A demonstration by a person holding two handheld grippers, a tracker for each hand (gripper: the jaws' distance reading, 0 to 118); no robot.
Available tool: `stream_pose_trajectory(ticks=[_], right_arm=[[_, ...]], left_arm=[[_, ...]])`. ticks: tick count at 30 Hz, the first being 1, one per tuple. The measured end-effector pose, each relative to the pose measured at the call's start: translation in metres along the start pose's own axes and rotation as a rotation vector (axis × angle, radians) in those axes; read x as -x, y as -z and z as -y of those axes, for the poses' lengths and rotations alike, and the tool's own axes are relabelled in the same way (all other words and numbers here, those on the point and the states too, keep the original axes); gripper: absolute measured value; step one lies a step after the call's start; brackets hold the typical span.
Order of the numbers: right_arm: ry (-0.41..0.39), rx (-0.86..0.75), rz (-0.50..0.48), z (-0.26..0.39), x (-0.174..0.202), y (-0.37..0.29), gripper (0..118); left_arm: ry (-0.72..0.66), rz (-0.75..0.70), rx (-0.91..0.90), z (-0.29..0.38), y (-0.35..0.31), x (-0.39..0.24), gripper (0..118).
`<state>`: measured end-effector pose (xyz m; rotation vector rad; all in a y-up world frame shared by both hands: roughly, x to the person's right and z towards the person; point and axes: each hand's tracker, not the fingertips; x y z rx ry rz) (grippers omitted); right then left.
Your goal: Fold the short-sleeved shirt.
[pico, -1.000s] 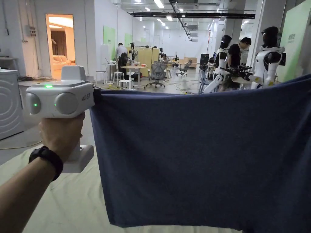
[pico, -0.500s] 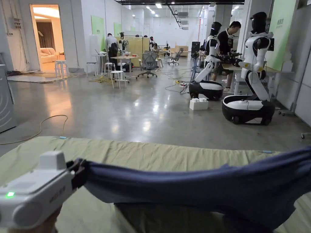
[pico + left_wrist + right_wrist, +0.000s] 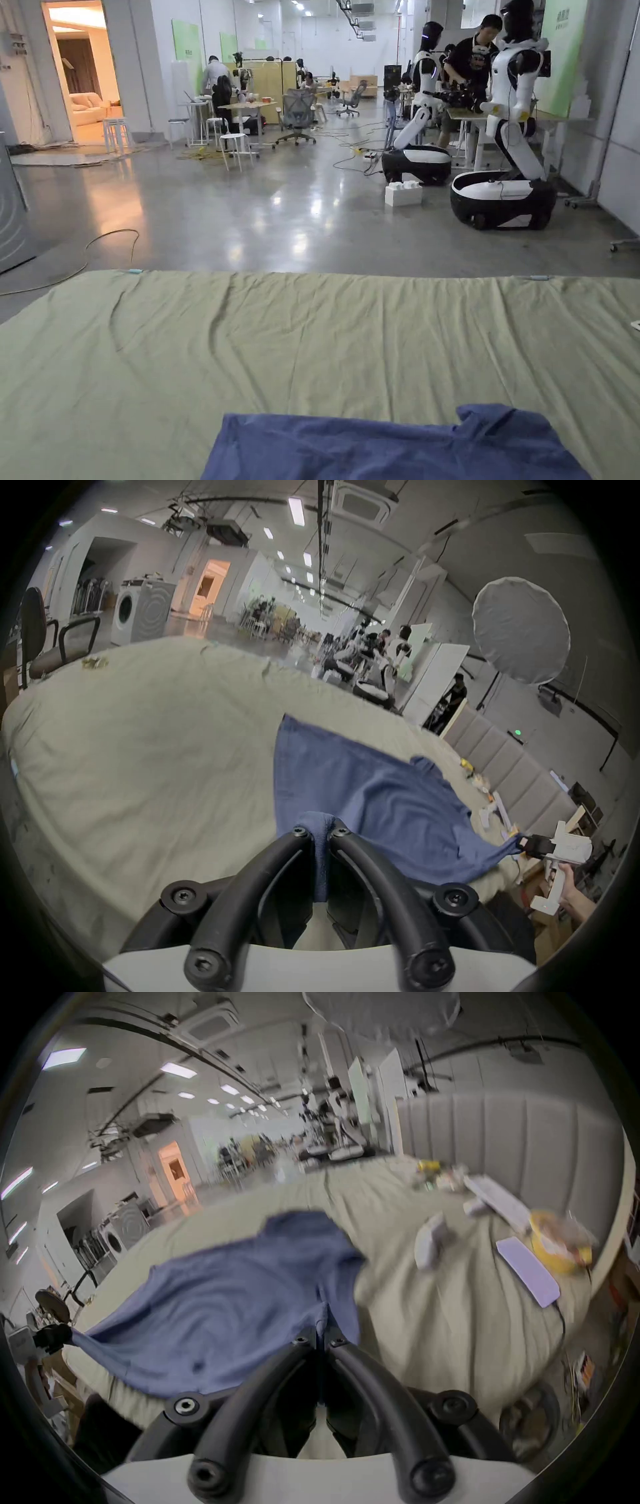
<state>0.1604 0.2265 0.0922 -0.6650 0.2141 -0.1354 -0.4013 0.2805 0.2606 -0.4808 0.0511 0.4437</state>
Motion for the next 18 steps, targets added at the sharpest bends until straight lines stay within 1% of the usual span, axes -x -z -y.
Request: stream_pose_trajectory(ticks=[1,2,3,4,5,6,7,8,9,10,11,12,13,14,15,17,18], right_arm=[[0.006,0.047,-0.005,0.011,0.001,-0.008,3],[0.008,0.070,0.017,0.018,-0.002,-0.009,3],[0.029,0.079,0.024,0.024,-0.003,-0.010,3],[0.036,0.103,0.015,0.026,-0.005,-0.010,3],[0.038,0.130,0.030,0.028,-0.006,-0.010,3],[0.039,0.128,0.050,0.029,-0.006,-0.008,3],[0.042,0.166,0.042,0.029,-0.008,-0.005,3],[0.044,0.201,0.035,0.029,-0.008,-0.002,4],[0.047,0.222,0.035,0.029,-0.010,-0.001,11],[0.057,0.248,0.032,0.029,-0.011,0.001,30],[0.062,0.227,0.040,0.030,-0.013,0.000,66],[0.074,0.221,0.047,0.029,-0.016,-0.002,82],[0.078,0.217,0.054,0.028,-0.019,-0.006,84],[0.078,0.187,0.066,0.026,-0.019,-0.012,82],[0.074,0.142,0.069,0.022,-0.018,-0.021,82],[0.069,0.068,0.032,0.015,-0.019,-0.035,82],[0.063,0.026,0.013,0.010,-0.014,-0.045,82]], left_arm=[[-0.019,-0.015,0.019,0.002,-0.002,0.004,6],[-0.039,-0.019,0.072,0.006,-0.004,0.007,6],[-0.010,-0.019,0.079,0.013,-0.004,0.008,6],[0.003,-0.006,0.133,0.016,-0.002,0.010,6],[0.013,-0.009,0.185,0.017,0.002,0.010,6],[0.022,-0.021,0.226,0.017,0.006,0.010,6],[0.021,-0.048,0.253,0.020,0.011,0.010,7],[0.021,-0.088,0.268,0.024,0.015,0.010,18],[0.033,-0.106,0.278,0.028,0.016,0.010,34],[0.030,-0.098,0.269,0.032,0.020,0.018,57],[0.060,-0.156,0.275,0.036,0.021,0.019,85],[0.065,-0.179,0.267,0.038,0.019,0.020,98],[0.065,-0.193,0.245,0.037,0.014,0.019,99],[0.059,-0.220,0.201,0.034,0.007,0.022,99],[0.053,-0.243,0.153,0.030,-0.001,0.018,99],[0.066,-0.247,0.071,0.022,-0.023,0.000,99],[0.094,-0.246,-0.009,0.017,-0.036,-0.010,99]])
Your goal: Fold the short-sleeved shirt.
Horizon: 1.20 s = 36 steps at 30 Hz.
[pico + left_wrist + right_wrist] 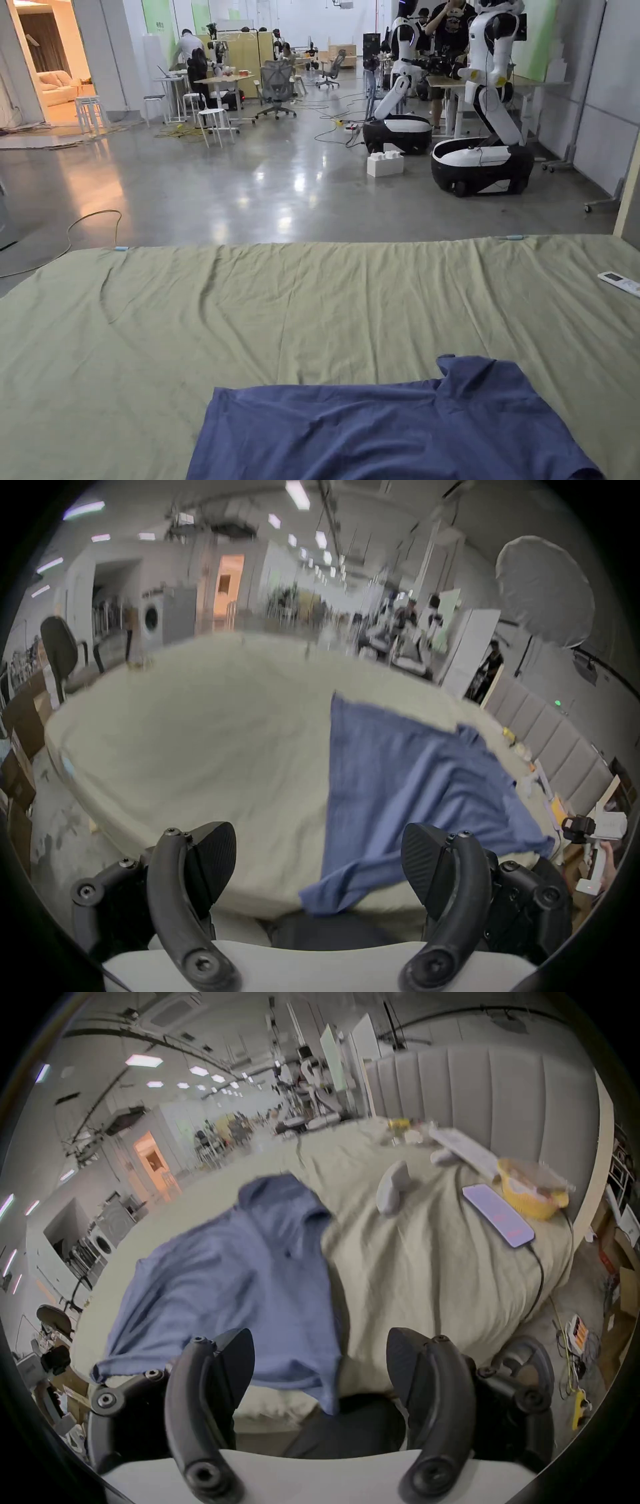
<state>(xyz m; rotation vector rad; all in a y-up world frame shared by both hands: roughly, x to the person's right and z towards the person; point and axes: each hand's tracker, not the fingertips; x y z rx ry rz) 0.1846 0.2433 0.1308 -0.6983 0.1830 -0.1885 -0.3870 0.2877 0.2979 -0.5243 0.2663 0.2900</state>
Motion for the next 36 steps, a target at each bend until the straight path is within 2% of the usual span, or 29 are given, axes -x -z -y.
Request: stream_pose_trajectory(ticks=[4,7,9,11,13,15,16,17,18,19,20,21,22,24,27,33,36], right_arm=[[-0.033,-0.216,-0.040,-0.019,0.043,-0.045,82],[-0.069,-0.375,-0.082,-0.026,0.077,-0.070,82],[-0.082,-0.420,-0.110,-0.028,0.093,-0.086,82],[-0.093,-0.422,-0.188,-0.030,0.102,-0.095,82],[-0.141,-0.423,-0.216,-0.031,0.110,-0.105,82],[-0.189,-0.449,-0.208,-0.032,0.116,-0.111,69],[-0.196,-0.447,-0.212,-0.034,0.119,-0.112,56],[-0.193,-0.433,-0.219,-0.036,0.122,-0.113,35],[-0.190,-0.434,-0.218,-0.038,0.125,-0.112,19],[-0.187,-0.437,-0.219,-0.038,0.127,-0.111,13],[-0.186,-0.441,-0.227,-0.039,0.128,-0.110,10],[-0.192,-0.439,-0.242,-0.041,0.129,-0.108,5],[-0.197,-0.433,-0.239,-0.042,0.132,-0.105,1],[-0.230,-0.459,-0.194,-0.045,0.137,-0.104,0],[-0.199,-0.456,-0.193,-0.050,0.139,-0.101,0],[-0.196,-0.466,-0.199,-0.055,0.135,-0.098,0],[-0.186,-0.455,-0.191,-0.053,0.130,-0.097,0]], left_arm=[[0.126,0.040,-0.304,-0.010,-0.058,-0.048,99],[0.137,0.019,-0.379,-0.017,-0.086,-0.087,99],[0.152,-0.013,-0.441,-0.019,-0.095,-0.109,99],[0.198,-0.068,-0.471,-0.016,-0.102,-0.127,99],[0.244,-0.086,-0.461,-0.016,-0.105,-0.135,97],[0.313,-0.056,-0.454,-0.013,-0.112,-0.143,91],[0.319,-0.052,-0.454,-0.012,-0.112,-0.144,84],[0.324,-0.043,-0.453,-0.013,-0.114,-0.147,66],[0.328,-0.027,-0.451,-0.014,-0.117,-0.147,46],[0.329,0.065,-0.443,-0.015,-0.122,-0.147,25],[0.323,0.102,-0.434,-0.017,-0.124,-0.148,12],[0.308,0.095,-0.429,-0.018,-0.123,-0.151,10],[0.299,0.106,-0.421,-0.019,-0.123,-0.151,2],[0.287,0.125,-0.420,-0.021,-0.124,-0.153,0],[0.191,0.178,-0.414,-0.031,-0.125,-0.151,0],[0.224,0.134,-0.428,-0.041,-0.118,-0.146,0],[0.192,0.129,-0.393,-0.043,-0.112,-0.133,0]])
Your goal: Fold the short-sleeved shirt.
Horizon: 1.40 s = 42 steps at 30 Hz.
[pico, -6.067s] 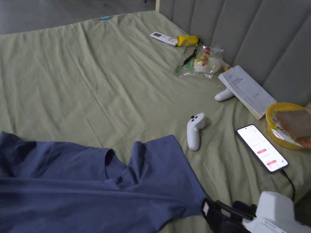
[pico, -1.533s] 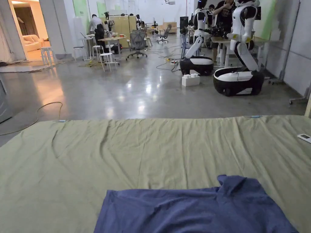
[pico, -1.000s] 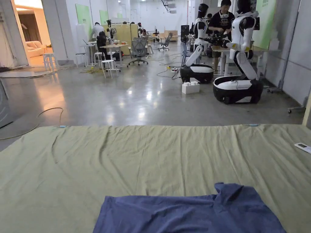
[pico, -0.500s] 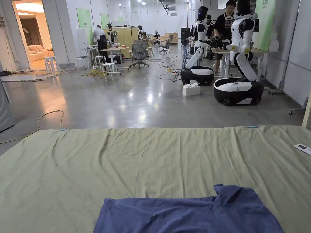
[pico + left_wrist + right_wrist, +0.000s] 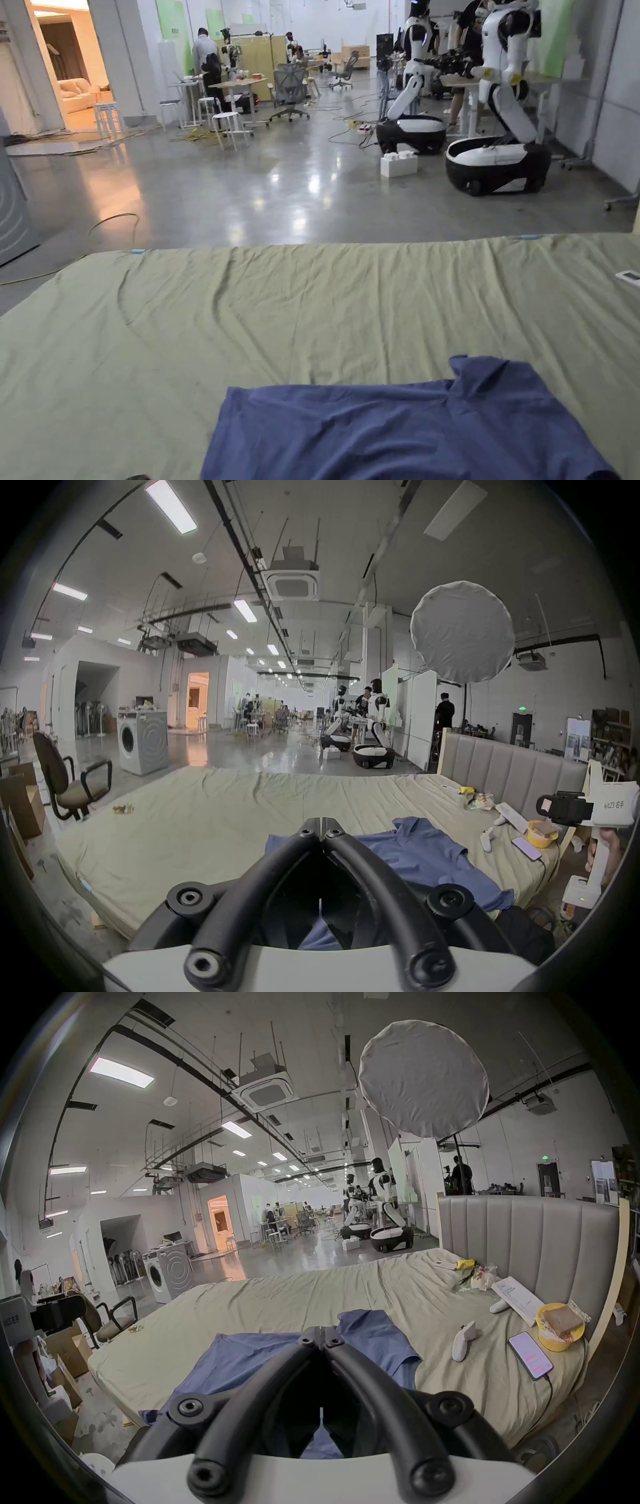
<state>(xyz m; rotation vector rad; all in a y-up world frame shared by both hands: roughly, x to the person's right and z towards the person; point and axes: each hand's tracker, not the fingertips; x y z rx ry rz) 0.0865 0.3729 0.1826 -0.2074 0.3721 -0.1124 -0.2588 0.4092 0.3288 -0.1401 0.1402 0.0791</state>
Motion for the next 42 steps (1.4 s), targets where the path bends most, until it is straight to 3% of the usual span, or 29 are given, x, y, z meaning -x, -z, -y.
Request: stream_pose_trajectory(ticks=[3,7,8,11,12,14,19,20,23,27,31,35,36,37,38,39,42], right_arm=[[0.007,0.033,0.010,0.008,-0.008,0.000,0],[0.039,0.086,0.007,0.021,-0.017,-0.004,0],[0.035,0.098,0.018,0.024,-0.018,-0.005,0],[0.051,0.133,0.039,0.033,-0.022,-0.008,0],[0.060,0.146,0.042,0.035,-0.023,-0.008,0],[0.062,0.167,0.051,0.038,-0.024,-0.006,0],[0.053,0.196,0.067,0.042,-0.026,-0.007,0],[0.057,0.201,0.070,0.043,-0.027,-0.006,0],[0.070,0.221,0.081,0.046,-0.030,-0.005,0],[0.070,0.256,0.111,0.052,-0.035,-0.006,0],[0.096,0.281,0.154,0.055,-0.047,-0.009,0],[0.123,0.314,0.229,0.064,-0.068,-0.005,0],[0.122,0.337,0.236,0.070,-0.076,0.001,3],[0.126,0.365,0.236,0.077,-0.083,0.008,17],[0.131,0.380,0.250,0.086,-0.092,0.016,47],[0.135,0.434,0.256,0.096,-0.100,0.026,59],[0.099,0.564,0.244,0.121,-0.114,0.054,56]], left_arm=[[-0.045,0.047,0.075,0.012,0.013,0.029,0],[-0.109,0.043,0.302,0.046,0.049,0.073,1],[-0.110,0.038,0.342,0.062,0.057,0.080,14],[-0.068,-0.010,0.493,0.096,0.084,0.099,72],[-0.069,-0.015,0.523,0.115,0.089,0.107,74],[-0.133,-0.019,0.587,0.130,0.102,0.121,74],[-0.105,-0.013,0.695,0.160,0.113,0.129,72],[-0.101,-0.010,0.705,0.157,0.112,0.121,65],[-0.152,-0.008,0.732,0.155,0.115,0.121,23],[-0.162,0.021,0.782,0.154,0.125,0.112,23],[-0.073,0.031,0.818,0.159,0.136,0.112,11],[0.045,0.011,0.874,0.170,0.149,0.105,10],[0.111,0.016,0.894,0.175,0.152,0.095,9],[0.186,0.017,0.899,0.181,0.154,0.088,9],[0.244,0.011,0.912,0.187,0.156,0.080,9],[0.270,-0.001,0.914,0.189,0.158,0.077,9],[0.262,-0.008,0.922,0.184,0.158,0.061,9]])
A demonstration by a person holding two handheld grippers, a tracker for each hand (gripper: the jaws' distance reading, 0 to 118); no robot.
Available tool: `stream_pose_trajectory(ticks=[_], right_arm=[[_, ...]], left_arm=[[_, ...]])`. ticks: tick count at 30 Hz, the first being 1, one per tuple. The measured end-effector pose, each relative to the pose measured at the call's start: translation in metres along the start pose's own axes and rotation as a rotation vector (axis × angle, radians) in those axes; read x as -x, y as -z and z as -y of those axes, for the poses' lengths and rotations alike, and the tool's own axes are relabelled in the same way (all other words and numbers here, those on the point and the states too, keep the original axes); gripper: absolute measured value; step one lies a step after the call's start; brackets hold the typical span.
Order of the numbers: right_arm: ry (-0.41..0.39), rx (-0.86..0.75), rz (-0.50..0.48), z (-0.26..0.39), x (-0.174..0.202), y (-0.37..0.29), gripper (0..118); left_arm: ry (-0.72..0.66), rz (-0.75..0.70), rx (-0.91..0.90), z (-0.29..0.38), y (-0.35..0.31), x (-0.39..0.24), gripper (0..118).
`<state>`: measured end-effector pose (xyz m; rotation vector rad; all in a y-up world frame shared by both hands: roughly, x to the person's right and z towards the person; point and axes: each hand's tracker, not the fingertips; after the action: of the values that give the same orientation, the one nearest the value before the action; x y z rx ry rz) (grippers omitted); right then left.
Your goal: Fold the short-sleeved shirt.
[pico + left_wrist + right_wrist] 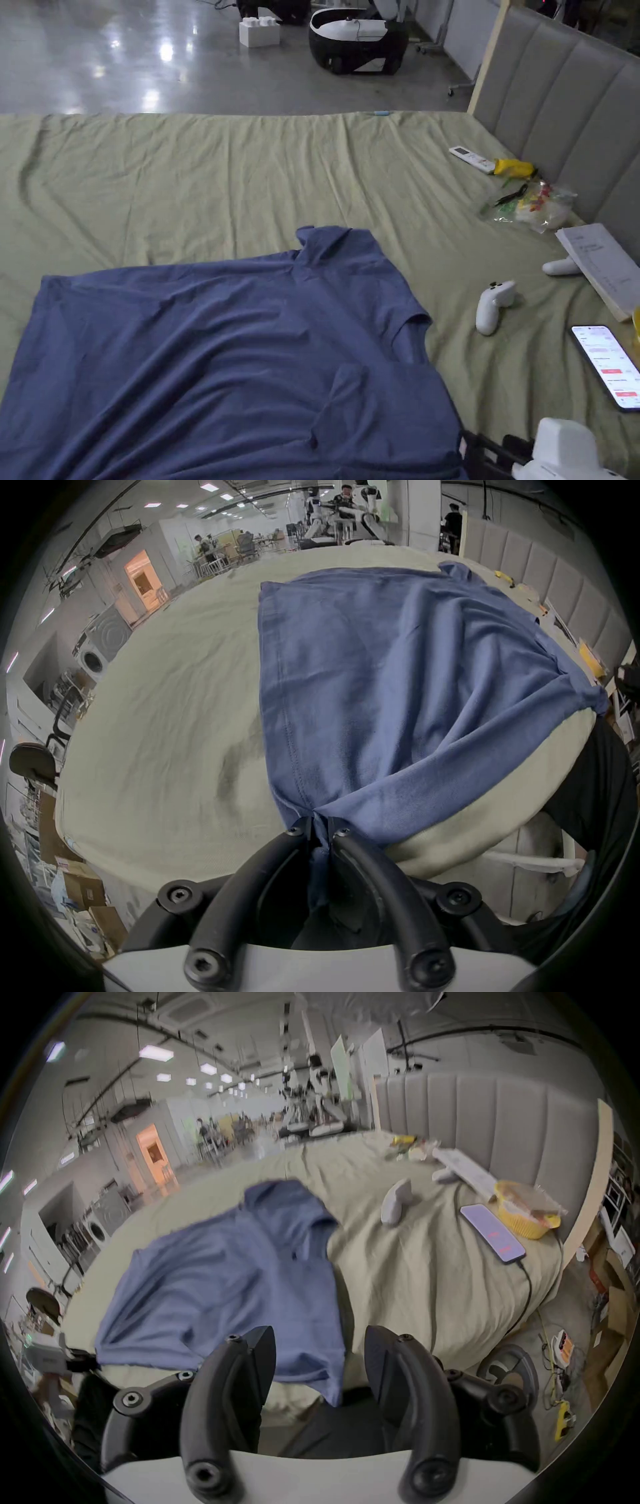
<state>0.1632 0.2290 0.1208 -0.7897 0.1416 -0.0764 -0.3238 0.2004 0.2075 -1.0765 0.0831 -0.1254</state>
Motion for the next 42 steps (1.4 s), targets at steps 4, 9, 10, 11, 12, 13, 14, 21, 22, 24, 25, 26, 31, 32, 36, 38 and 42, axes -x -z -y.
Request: stream_pose_trajectory(ticks=[4,9,10,11,12,13,14,21,22,24,25,26,31,32,36,38,42], right_arm=[[-0.102,0.108,-0.047,0.007,0.000,0.030,56],[-0.096,0.178,-0.047,0.007,-0.002,0.050,13],[-0.068,0.178,-0.070,0.006,-0.004,0.051,13],[-0.045,0.186,-0.083,0.004,-0.007,0.050,11],[-0.044,0.180,-0.077,0.004,-0.008,0.049,11],[-0.044,0.178,-0.077,0.006,-0.008,0.047,10],[-0.043,0.175,-0.080,0.007,-0.009,0.046,9],[-0.024,-0.007,-0.095,-0.018,0.002,0.019,6],[-0.019,-0.029,-0.107,-0.027,0.005,0.016,6],[-0.032,-0.076,-0.111,-0.049,0.012,0.017,6],[-0.046,-0.080,-0.105,-0.064,0.019,0.021,6],[-0.056,-0.081,-0.096,-0.075,0.022,0.028,6],[-0.012,-0.046,-0.099,-0.126,0.023,0.093,6],[0.009,-0.019,-0.099,-0.134,0.023,0.112,6],[0.006,0.027,-0.078,-0.146,0.038,0.161,16],[-0.073,0.053,-0.020,-0.146,0.043,0.179,72],[-0.075,0.037,-0.021,-0.148,0.027,0.187,80]], left_arm=[[-0.039,0.033,-0.004,0.004,-0.001,0.005,9],[-0.035,0.023,0.008,-0.007,-0.010,-0.011,9],[-0.045,0.032,0.008,0.002,0.014,0.010,9],[-0.057,0.040,0.006,0.002,0.017,0.012,9],[-0.072,0.046,0.003,0.002,0.019,0.014,9],[-0.091,0.053,-0.001,0.001,0.020,0.015,9],[-0.107,0.058,-0.007,0.002,0.004,0.014,9],[-0.164,0.080,-0.160,0.004,-0.033,0.041,7],[-0.169,0.078,-0.197,-0.009,-0.043,0.048,7],[-0.171,0.070,-0.247,-0.028,-0.052,0.056,7],[-0.170,0.066,-0.256,-0.038,-0.053,0.060,7],[-0.170,0.058,-0.266,-0.053,-0.051,0.065,7],[-0.167,0.048,-0.244,-0.108,-0.009,0.083,7],[-0.182,0.050,-0.225,-0.120,0.007,0.087,7],[-0.289,-0.004,-0.170,-0.160,0.058,0.091,34],[-0.320,-0.027,-0.162,-0.165,0.066,0.090,82],[-0.304,-0.013,-0.306,-0.152,0.031,0.093,94]])
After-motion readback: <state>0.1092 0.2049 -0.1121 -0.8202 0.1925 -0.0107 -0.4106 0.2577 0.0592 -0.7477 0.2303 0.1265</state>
